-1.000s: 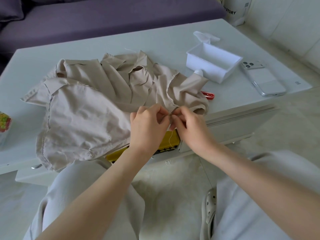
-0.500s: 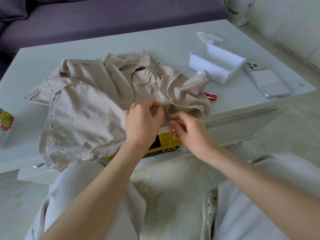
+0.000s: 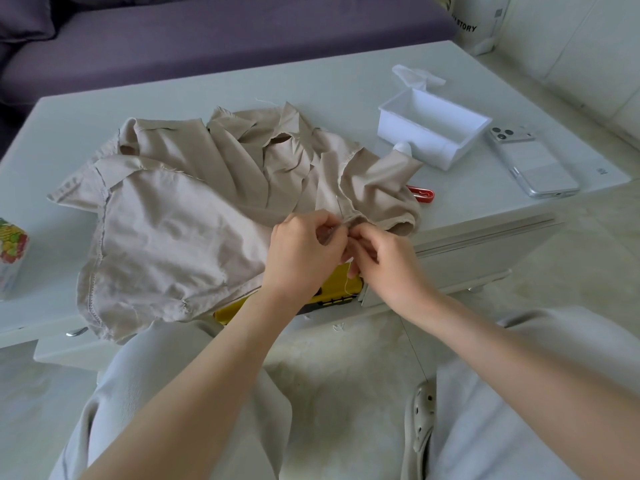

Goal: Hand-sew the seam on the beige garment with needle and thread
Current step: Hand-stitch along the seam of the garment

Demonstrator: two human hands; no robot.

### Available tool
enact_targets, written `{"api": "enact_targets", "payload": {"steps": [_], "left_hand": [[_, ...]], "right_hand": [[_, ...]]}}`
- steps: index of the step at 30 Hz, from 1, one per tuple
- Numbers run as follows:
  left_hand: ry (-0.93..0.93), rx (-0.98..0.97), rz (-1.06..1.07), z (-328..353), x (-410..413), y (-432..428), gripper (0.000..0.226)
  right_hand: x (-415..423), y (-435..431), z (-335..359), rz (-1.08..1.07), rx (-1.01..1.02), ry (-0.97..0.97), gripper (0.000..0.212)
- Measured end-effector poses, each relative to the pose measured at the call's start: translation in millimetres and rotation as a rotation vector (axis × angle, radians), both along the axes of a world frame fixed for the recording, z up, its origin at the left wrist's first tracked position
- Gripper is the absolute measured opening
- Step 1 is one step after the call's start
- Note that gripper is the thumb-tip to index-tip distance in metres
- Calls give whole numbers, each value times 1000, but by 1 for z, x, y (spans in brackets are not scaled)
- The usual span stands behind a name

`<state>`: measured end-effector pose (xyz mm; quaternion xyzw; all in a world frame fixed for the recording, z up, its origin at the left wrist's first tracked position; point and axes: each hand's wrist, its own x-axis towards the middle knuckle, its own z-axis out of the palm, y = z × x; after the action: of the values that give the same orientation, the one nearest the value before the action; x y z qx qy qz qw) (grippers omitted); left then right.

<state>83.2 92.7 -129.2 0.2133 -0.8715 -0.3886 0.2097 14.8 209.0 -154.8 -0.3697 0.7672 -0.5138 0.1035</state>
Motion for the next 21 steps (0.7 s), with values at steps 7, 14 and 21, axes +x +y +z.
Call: {"api": "enact_targets", "payload": {"steps": [7, 14, 21], "left_hand": [[-47, 82, 73, 4, -4, -3, 17], [-31, -23, 112, 4, -4, -7, 18], [-34, -138, 81, 2, -2, -7, 14]], "right_hand": [[0, 2, -6, 46, 63, 31, 14], [6, 11, -9, 403, 710, 343, 24], [-2, 13, 1, 174, 318, 552, 32]]}}
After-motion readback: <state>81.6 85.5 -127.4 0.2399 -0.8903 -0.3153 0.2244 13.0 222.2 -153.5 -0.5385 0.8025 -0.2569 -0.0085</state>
